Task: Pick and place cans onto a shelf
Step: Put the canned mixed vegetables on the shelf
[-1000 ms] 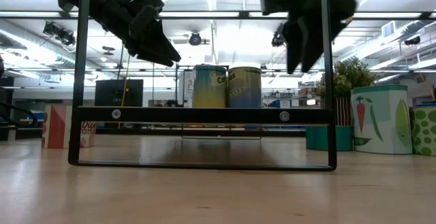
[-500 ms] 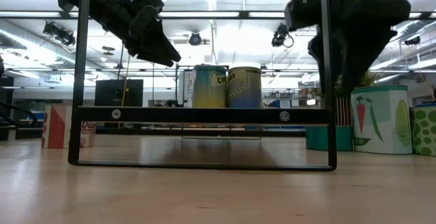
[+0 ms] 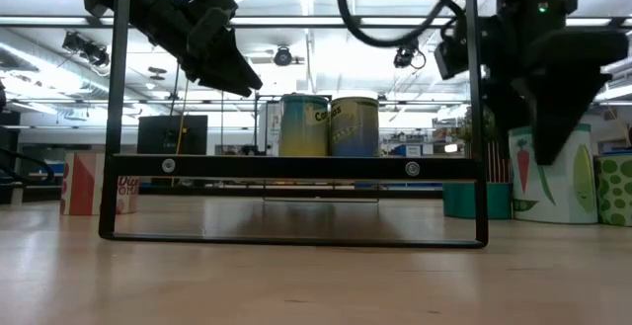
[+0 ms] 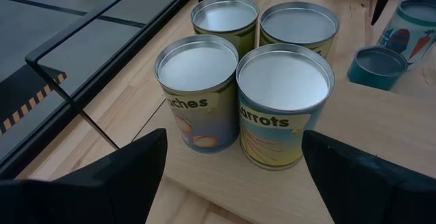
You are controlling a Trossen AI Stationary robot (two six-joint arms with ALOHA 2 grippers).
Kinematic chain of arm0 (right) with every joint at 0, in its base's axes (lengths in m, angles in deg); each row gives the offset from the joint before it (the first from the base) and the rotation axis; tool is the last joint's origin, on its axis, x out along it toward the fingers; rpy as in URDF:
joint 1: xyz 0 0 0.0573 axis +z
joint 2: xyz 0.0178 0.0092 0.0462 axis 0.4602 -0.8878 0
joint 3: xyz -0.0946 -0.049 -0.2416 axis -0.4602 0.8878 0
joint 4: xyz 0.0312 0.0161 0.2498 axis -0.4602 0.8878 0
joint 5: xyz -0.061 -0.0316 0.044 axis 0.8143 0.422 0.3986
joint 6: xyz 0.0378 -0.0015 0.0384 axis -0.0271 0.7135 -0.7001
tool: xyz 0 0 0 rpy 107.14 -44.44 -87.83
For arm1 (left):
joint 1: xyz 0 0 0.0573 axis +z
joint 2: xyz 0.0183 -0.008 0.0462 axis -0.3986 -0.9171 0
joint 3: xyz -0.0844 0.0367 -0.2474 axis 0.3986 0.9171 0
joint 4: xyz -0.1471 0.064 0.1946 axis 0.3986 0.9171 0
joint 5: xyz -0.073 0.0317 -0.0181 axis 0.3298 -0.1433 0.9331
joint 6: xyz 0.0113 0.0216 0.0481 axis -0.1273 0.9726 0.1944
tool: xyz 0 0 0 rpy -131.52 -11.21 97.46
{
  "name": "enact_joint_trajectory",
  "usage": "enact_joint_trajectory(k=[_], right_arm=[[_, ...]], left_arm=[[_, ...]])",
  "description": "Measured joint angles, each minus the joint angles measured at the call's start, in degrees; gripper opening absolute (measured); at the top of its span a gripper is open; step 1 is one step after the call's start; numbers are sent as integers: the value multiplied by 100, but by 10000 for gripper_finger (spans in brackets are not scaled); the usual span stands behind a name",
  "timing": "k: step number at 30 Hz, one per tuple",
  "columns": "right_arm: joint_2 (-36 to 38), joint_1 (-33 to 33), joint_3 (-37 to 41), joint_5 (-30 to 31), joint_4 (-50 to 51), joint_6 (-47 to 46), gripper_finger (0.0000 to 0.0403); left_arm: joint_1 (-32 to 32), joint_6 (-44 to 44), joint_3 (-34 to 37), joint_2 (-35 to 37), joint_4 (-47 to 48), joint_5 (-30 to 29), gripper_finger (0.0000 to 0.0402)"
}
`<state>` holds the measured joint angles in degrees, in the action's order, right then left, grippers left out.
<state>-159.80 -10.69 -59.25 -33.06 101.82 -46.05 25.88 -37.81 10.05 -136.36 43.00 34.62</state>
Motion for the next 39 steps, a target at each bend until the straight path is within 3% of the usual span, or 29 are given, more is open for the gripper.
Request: enact_joint_trajectory(k=[6, 13, 18, 28, 39], right_arm=[[-2, 3, 245, -201, -2, -211, 381], [-4, 52, 293, -268, -40, -224, 338], [-7, 52, 21, -262, 62, 69, 313], [-7, -22, -1206, -54, 668, 550, 313], [-9, -442, -1491, -118, -102, 1604, 313]], left_arm=[[0, -4, 0, 0, 5, 17, 345], [-17, -9, -4, 0, 266, 907, 345], [-147, 75, -7, 0, 432, 984, 345], [-304, 151, -7, 0, 433, 984, 345], [-302, 184, -7, 0, 309, 980, 345]])
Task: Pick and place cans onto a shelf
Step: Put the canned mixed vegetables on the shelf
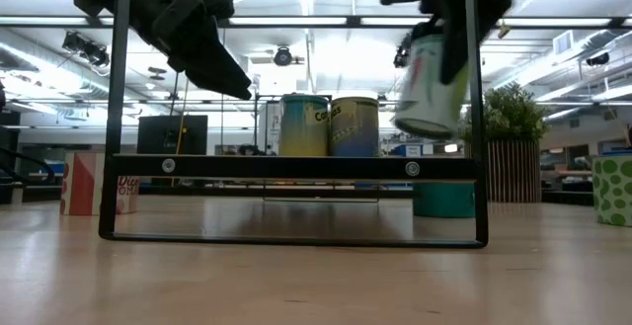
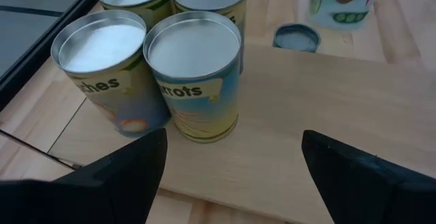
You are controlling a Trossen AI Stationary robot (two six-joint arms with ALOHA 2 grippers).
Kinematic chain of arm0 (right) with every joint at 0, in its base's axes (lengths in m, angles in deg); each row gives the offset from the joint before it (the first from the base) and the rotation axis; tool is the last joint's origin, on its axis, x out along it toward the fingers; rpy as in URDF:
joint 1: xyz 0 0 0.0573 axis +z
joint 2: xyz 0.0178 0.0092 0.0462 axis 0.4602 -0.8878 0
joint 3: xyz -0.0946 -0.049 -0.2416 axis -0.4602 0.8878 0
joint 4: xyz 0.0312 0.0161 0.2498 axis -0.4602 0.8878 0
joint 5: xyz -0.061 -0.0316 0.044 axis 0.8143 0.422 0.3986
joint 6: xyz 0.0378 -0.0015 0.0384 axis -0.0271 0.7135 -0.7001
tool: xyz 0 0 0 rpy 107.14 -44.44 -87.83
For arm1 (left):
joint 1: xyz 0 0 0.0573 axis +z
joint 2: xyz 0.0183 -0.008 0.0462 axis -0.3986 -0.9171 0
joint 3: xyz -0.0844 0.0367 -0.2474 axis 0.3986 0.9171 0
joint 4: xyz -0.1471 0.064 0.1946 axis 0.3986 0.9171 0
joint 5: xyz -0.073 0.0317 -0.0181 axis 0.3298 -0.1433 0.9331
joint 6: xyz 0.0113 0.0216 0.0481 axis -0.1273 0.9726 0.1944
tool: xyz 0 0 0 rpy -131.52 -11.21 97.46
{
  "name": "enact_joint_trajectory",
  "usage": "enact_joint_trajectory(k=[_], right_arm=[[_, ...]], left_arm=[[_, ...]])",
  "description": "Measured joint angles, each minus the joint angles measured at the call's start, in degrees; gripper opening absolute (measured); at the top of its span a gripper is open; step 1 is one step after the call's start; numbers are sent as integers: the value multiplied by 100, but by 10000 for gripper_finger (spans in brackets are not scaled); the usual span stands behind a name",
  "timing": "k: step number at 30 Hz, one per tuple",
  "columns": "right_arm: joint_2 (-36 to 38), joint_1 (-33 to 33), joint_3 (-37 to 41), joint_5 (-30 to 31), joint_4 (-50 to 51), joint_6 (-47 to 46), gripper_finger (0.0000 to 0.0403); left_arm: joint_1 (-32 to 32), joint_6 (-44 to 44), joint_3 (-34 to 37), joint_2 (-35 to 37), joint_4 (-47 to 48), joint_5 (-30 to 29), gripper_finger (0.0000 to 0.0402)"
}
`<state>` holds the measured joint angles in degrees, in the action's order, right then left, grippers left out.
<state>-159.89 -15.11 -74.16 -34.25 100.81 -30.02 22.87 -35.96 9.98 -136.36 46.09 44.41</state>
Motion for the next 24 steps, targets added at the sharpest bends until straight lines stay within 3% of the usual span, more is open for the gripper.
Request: enact_joint_trajectory(k=[8, 19, 24], right_arm=[[-95, -152, -12, -286, -802, 447, 314], [-1018, -192, -944, -297, -204, 786, 314], [-1137, -313, -1024, -333, -132, 771, 314]], left_arm=[[2, 6, 0, 0, -42, -63, 345], [2, 12, 0, 0, -98, -64, 345], [2, 10, 0, 0, -81, -62, 345]])
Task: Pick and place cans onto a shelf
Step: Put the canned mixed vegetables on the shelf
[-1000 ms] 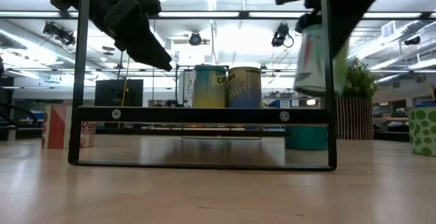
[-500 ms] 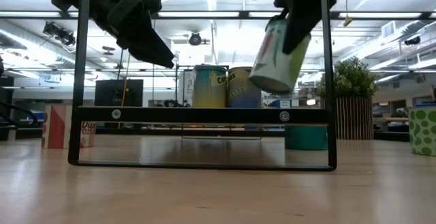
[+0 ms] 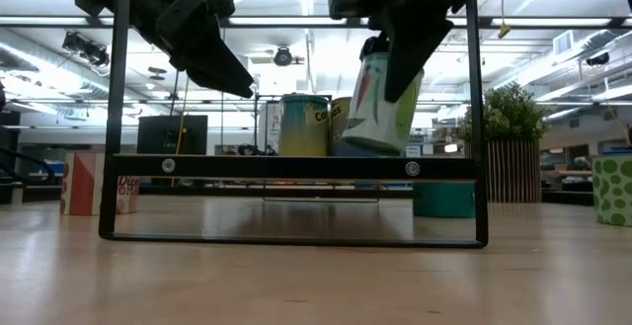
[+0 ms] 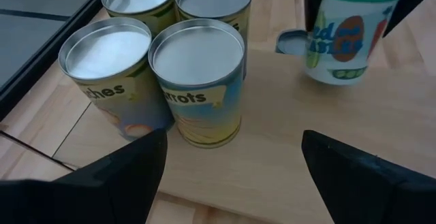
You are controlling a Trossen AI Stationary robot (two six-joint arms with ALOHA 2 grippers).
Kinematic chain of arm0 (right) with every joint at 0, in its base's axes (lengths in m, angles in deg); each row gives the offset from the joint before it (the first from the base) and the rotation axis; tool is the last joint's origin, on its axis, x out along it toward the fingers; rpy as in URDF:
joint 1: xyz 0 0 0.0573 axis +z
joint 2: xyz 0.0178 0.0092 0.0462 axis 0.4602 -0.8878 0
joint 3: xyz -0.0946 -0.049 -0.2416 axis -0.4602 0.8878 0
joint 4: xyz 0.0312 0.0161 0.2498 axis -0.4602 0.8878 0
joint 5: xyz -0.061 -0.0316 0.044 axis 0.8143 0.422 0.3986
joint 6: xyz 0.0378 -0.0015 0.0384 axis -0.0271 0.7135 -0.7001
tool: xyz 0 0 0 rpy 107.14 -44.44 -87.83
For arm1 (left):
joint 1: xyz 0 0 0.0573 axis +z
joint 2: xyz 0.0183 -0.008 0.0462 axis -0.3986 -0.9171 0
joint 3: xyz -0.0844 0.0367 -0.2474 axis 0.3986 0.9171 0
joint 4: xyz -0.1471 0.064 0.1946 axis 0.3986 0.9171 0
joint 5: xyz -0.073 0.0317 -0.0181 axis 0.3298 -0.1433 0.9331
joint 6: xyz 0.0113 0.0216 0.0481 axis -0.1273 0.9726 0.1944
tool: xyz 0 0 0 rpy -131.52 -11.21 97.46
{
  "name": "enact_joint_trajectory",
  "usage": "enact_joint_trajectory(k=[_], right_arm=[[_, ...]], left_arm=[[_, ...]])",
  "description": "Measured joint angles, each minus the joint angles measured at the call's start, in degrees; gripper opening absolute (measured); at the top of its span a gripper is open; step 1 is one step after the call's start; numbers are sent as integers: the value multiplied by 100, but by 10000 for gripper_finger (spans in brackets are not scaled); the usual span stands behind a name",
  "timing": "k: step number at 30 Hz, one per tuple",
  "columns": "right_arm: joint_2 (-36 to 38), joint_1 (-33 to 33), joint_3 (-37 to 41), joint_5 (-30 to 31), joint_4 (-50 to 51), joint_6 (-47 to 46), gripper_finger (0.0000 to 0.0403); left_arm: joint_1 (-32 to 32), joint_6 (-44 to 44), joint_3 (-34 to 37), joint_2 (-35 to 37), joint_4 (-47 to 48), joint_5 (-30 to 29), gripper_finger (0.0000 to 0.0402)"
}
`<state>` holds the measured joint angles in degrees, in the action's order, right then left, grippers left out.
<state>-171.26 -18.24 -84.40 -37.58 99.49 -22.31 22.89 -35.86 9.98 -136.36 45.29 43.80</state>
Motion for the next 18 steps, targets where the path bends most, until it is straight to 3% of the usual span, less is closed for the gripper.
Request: enact_joint_trajectory(k=[18], right_arm=[[4, 8, 40, -93, -314, -34, 361]], left_arm=[[0, 2, 0, 0, 7, 0, 345]])
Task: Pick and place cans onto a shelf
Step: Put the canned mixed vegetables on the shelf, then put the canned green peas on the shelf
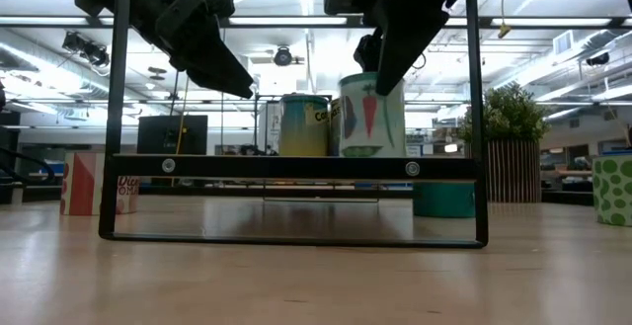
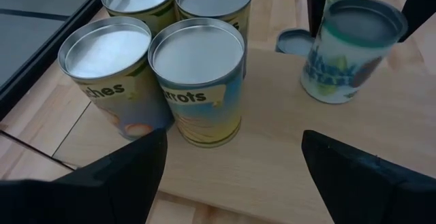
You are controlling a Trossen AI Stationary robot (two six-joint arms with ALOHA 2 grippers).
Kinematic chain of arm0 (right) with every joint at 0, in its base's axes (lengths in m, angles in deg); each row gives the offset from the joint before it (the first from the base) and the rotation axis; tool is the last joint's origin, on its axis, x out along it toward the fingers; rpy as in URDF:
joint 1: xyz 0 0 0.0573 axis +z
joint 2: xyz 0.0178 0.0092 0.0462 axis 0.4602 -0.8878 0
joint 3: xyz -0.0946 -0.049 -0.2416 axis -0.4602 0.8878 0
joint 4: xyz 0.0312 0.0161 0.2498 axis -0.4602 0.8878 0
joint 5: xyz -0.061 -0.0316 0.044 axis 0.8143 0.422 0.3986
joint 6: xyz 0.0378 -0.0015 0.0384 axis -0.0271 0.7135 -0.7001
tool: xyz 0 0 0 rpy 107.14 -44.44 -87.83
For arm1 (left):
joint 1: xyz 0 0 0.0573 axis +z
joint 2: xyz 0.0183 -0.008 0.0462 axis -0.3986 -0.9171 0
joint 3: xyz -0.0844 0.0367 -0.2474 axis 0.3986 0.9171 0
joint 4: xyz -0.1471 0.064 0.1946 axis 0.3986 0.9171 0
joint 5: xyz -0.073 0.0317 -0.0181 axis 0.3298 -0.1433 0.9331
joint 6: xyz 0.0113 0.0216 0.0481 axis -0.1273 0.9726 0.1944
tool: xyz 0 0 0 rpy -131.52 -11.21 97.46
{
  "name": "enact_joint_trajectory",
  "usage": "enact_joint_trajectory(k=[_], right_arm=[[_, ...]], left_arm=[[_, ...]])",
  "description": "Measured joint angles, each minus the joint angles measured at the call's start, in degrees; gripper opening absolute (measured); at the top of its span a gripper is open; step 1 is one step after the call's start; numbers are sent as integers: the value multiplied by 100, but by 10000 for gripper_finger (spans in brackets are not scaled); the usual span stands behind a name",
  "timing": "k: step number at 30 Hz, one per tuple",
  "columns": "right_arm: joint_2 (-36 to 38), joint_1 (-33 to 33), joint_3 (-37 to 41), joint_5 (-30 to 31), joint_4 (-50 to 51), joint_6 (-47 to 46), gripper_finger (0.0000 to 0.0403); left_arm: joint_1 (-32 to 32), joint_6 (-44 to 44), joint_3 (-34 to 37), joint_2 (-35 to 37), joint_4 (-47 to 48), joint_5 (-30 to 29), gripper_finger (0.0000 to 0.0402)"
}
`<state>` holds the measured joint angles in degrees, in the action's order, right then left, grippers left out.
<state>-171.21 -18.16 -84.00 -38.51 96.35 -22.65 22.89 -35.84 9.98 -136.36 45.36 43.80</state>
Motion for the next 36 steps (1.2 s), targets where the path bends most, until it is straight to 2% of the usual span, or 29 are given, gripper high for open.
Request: enact_joint_trajectory(k=[6, 15, 23, 30, 36], right_arm=[[0, 17, -47, 6, 190, -14, 366], [4, 80, -696, 203, 957, -12, 366], [72, 267, -907, 773, 1876, -349, 366], [378, 494, -218, 874, 2083, -909, 366], [857, 636, 890, 832, 1585, -1560, 366]], left_arm=[[0, 3, 0, 0, 11, 0, 345], [0, 15, 0, 0, 13, 0, 345], [0, -74, 2, 0, 87, 1, 345], [0, -92, 2, 0, 115, 0, 345], [0, -96, 2, 0, 111, 0, 345]])
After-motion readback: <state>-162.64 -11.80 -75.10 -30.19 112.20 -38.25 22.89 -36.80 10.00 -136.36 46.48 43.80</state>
